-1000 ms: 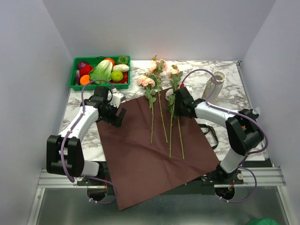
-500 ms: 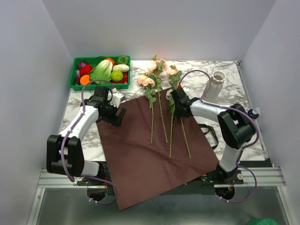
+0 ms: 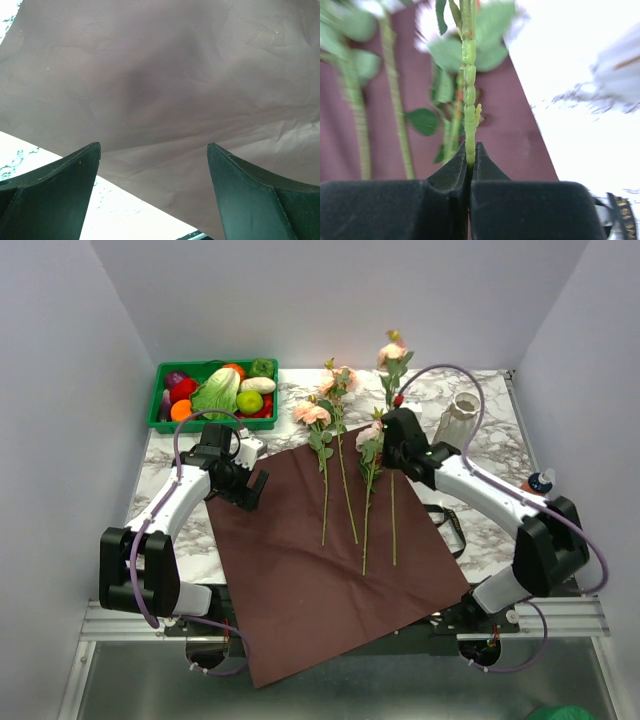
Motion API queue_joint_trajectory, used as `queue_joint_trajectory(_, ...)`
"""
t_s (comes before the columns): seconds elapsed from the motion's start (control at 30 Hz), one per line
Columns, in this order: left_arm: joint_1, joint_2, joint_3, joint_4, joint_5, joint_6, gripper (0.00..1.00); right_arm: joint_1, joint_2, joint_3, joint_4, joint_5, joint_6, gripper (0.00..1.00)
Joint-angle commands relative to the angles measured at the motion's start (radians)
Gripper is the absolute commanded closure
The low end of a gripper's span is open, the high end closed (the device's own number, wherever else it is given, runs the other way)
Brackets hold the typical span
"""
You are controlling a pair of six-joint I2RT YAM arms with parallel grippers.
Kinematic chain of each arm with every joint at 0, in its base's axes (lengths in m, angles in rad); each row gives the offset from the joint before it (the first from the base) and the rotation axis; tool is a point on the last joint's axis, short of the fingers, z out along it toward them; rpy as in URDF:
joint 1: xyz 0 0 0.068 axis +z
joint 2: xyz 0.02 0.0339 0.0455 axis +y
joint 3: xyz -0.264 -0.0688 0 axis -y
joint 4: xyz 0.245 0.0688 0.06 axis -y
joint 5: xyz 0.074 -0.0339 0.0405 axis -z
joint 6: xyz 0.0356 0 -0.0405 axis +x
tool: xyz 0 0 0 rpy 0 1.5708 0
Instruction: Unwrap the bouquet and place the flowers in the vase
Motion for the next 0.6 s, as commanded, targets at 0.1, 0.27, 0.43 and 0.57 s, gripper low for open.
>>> queue_joint_trajectory(0.1, 0.006, -0.016, 0.017, -0.003, -0.018, 0.0, 0.05, 0.026, -0.208, 0.001, 0.142, 0.056, -0.166, 0.99)
queue_joint_trajectory(0.27, 0.006, -0.014, 0.033, -0.011, -0.016, 0.0, 0.05, 0.024, -0.336, -0.03, 0.566, 0.171, -0.44, 0.99)
queue_joint_trajectory(0.43, 0.006, 0.004, 0.056, -0.022, -0.009, -0.005, 0.05, -0.011, -0.279, -0.003, 1.182, 0.165, -0.865, 0.99)
queue_joint_trajectory(0.57, 0.006, 0.013, 0.068, -0.023, -0.004, -0.006, 0.05, -0.081, -0.193, 0.132, 1.269, 0.127, -0.935, 0.99)
